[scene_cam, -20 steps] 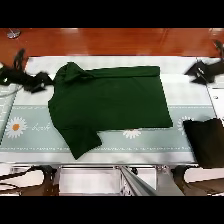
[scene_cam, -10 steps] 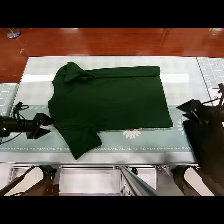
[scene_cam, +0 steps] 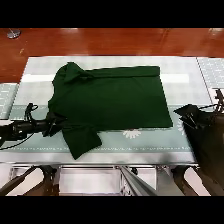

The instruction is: Fold the shirts.

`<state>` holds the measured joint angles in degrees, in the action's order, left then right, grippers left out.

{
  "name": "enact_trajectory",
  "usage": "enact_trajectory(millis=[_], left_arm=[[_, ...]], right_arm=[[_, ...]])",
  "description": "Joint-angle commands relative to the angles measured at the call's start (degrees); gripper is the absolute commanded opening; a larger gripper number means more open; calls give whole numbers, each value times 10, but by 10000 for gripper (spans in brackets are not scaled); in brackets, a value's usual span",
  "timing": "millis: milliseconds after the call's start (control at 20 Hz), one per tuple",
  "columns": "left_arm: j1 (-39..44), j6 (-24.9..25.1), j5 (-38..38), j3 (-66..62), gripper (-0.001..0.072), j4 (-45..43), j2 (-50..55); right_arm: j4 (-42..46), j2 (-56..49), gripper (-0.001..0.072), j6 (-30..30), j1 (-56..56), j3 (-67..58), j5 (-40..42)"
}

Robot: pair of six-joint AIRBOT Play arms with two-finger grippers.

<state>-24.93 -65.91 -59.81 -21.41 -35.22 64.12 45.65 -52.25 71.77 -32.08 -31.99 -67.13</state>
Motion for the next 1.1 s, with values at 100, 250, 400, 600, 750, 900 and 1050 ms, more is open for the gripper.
enact_trajectory(millis=[100,250,400,600,750,900,1050], left_arm=[[14,44,-14,-24,20,9,5],[15,44,-29,-43,20,10,4],[15,48,-28,-43,20,10,5],[15,48,-33,-43,21,10,5],[15,48,-32,-43,21,10,5],[15,48,-32,-43,20,10,5],[14,48,-26,-52,20,28,5]], right_arm=[[88,-3,616,57,-1,2,49],[164,-40,616,101,-1,2,12],[148,-93,616,85,22,2,-30],[79,-153,616,70,67,-2,23],[27,-201,616,65,109,-30,60],[22,-249,571,73,161,-81,81],[14,-279,28,65,197,-151,63]])
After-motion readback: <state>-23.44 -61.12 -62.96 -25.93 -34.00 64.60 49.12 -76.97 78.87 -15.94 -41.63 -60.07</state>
